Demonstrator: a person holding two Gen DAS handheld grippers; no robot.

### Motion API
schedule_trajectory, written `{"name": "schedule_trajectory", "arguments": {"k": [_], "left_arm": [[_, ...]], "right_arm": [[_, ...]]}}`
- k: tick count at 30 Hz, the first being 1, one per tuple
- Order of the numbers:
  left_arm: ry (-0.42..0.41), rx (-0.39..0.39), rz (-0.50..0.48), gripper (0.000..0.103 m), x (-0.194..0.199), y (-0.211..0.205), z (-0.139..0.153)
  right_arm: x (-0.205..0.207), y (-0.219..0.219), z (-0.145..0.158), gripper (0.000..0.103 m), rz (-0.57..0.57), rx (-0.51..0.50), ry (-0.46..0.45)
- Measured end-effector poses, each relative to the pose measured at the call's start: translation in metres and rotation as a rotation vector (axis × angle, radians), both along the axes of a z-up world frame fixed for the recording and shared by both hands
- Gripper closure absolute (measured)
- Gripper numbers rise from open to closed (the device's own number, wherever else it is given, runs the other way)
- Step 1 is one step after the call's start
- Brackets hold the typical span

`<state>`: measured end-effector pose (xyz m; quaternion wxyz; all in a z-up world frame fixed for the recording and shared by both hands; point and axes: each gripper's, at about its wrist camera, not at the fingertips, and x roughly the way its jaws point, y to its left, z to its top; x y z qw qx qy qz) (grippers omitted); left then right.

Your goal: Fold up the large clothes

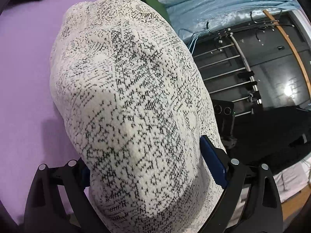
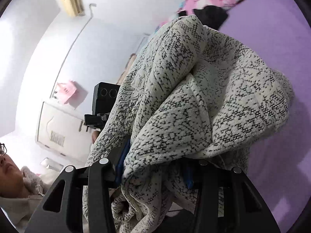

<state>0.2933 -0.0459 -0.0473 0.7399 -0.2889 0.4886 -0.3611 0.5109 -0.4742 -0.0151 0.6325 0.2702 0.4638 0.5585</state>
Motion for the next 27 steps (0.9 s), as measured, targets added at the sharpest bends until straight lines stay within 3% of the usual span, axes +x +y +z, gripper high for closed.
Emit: {"name": "schedule_trajectory", "arguments": {"k": [9, 15, 22, 27], "left_arm": [[-0.056, 0.019, 0.156, 0.014, -0.080, 0.090, 0.058], [-0.083, 0.010, 0.269, 0.014, -0.117, 0.173, 0.075], [-0.082, 0.016, 0.370, 0.014, -0.133, 0.259, 0.082], [-0.072, 0.000, 0.454, 0.014, -0.147, 0.330, 0.074]], "right_arm": [[0.020, 0.126, 0.039, 0.057, 0.149, 0.042, -0.067], [0.054, 0.223, 0.054, 0.057, 0.265, 0.046, -0.104], [0.111, 0.339, 0.043, 0.057, 0.361, 0.053, -0.100], [0.128, 0.423, 0.023, 0.057, 0.431, 0.041, -0.092]]}}
